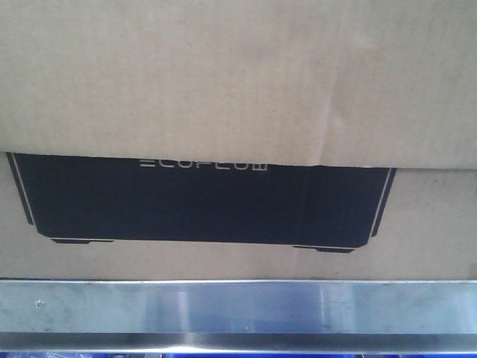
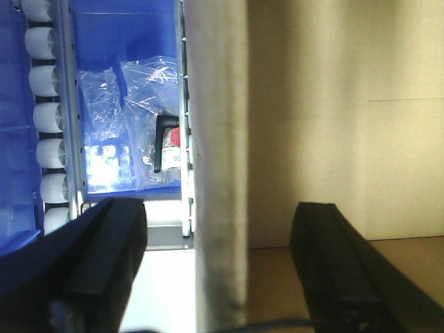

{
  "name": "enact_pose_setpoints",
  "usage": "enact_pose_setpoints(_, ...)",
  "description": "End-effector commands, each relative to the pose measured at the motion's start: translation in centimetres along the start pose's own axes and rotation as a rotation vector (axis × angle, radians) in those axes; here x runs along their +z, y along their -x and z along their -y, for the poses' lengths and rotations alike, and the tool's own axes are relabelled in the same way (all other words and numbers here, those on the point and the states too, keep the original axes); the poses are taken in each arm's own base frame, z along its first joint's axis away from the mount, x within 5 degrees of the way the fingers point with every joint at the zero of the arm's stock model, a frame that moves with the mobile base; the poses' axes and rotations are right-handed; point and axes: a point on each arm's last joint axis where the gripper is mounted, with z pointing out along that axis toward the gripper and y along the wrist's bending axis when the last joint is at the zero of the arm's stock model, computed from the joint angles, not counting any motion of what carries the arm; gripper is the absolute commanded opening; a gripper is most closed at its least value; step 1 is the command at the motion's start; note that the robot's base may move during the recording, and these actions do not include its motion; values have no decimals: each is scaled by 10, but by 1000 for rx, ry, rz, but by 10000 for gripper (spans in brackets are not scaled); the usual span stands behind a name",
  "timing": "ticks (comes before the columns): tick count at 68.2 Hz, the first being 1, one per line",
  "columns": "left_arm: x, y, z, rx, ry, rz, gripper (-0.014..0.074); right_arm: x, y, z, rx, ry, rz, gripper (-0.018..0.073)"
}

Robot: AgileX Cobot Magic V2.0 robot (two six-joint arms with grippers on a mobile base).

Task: Grab box from left shelf to table start
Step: 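Close both grippers on the box's side walls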

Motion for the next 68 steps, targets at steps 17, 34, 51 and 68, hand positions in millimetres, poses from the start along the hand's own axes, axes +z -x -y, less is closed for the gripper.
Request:
enact_pose_setpoints(17,-18,4,0,-10,-3,79,360,83,57,8,17,0,-201,614)
enact_pose_setpoints(34,-18,4,0,-10,-3,79,360,135,50,18,39,-11,-343,613)
enact_pose_setpoints(51,-18,4,0,-10,-3,79,195,145,49,21,26,-33,-364,282)
enact_pose_setpoints(68,-18,3,0,-10,-3,75,-82,145,49,23,17,-45,-364,57)
